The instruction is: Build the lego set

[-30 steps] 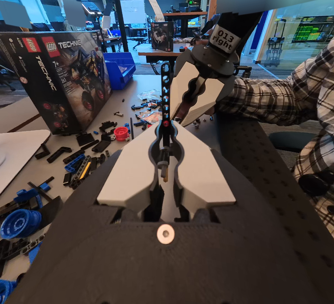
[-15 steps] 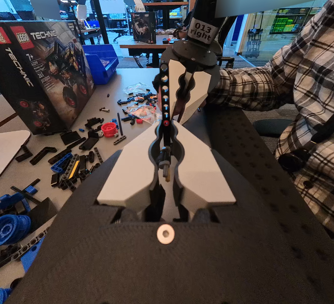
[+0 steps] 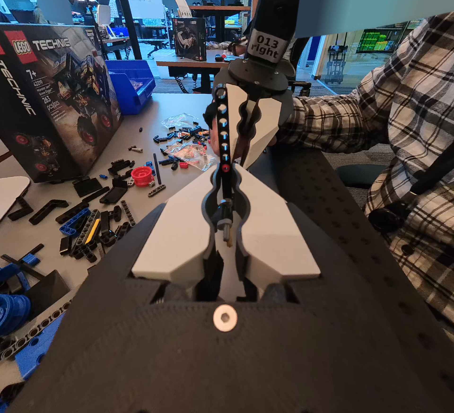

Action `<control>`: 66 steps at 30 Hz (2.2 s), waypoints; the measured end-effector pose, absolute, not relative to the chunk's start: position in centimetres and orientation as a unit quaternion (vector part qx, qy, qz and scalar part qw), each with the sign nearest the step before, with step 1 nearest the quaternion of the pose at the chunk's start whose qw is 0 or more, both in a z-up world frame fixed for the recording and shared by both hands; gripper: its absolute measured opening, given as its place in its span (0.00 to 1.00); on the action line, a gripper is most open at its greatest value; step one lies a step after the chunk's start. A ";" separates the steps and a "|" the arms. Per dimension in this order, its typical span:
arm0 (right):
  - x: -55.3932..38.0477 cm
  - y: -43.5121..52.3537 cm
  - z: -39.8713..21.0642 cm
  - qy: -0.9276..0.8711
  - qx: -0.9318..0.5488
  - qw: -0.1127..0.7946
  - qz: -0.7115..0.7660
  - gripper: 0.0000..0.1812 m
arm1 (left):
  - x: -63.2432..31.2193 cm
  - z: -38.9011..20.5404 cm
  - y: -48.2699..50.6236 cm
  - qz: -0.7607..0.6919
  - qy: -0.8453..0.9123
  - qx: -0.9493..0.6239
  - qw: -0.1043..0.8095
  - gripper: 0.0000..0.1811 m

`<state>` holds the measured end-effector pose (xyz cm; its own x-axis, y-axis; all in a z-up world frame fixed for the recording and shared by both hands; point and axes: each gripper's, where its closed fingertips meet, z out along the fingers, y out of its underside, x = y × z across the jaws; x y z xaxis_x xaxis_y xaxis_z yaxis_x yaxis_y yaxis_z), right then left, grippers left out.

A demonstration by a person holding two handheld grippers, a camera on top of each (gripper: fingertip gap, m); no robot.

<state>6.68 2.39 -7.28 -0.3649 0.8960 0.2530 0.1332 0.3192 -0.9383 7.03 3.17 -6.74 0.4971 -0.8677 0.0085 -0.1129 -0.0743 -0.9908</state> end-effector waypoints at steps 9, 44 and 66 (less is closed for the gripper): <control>7.1 3.1 -6.9 -0.676 -0.381 0.416 0.474 0.03 | 6.4 -6.6 3.2 -0.347 0.357 -0.661 0.561 0.08; 7.7 2.1 -7.1 -0.674 -0.381 0.365 0.517 0.03 | 8.1 -7.7 2.5 -0.255 0.432 -0.645 0.577 0.03; 7.4 2.3 -9.1 -0.709 -0.404 0.356 0.455 0.03 | 9.1 -7.9 2.7 -0.209 0.443 -0.657 0.573 0.13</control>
<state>7.45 2.29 -9.10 -0.4205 0.8968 0.1374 0.2490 0.2597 -0.9331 9.10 2.71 -7.94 0.5208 -0.8215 -0.2322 -0.3420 0.0485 -0.9385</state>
